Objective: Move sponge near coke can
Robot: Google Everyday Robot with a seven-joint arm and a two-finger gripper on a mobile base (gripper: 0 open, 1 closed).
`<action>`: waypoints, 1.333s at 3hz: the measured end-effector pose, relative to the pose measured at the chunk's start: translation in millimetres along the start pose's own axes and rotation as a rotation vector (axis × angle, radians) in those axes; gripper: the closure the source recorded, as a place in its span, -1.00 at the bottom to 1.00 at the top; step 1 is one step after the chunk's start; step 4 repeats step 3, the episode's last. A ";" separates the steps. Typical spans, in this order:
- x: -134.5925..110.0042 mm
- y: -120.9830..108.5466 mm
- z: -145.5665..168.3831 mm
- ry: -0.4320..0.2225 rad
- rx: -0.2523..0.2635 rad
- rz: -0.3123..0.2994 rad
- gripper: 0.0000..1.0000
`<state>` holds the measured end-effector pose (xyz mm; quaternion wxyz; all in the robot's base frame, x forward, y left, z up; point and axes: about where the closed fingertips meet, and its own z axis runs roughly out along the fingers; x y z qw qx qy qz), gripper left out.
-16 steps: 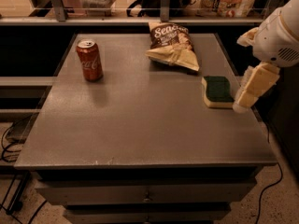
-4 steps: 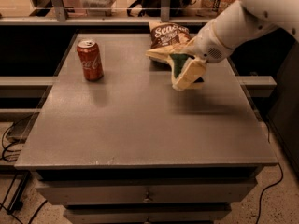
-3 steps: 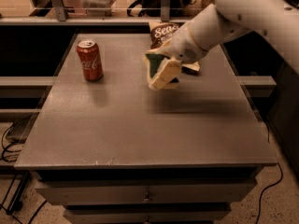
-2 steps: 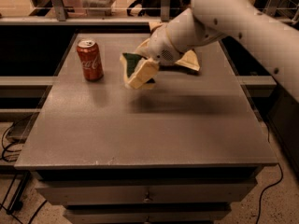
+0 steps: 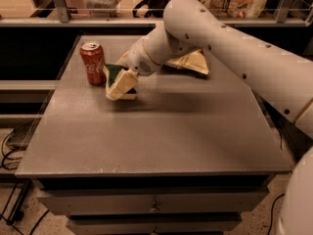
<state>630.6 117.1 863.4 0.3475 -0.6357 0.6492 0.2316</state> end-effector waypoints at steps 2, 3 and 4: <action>-0.8 1.0 17.0 0.002 -0.011 0.006 -1.00; -0.8 1.0 17.0 0.002 -0.011 0.006 -1.00; -0.8 1.0 17.0 0.002 -0.011 0.006 -1.00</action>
Offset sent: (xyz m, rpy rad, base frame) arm 0.0022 0.0100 -0.0086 -0.0015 0.0091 0.0008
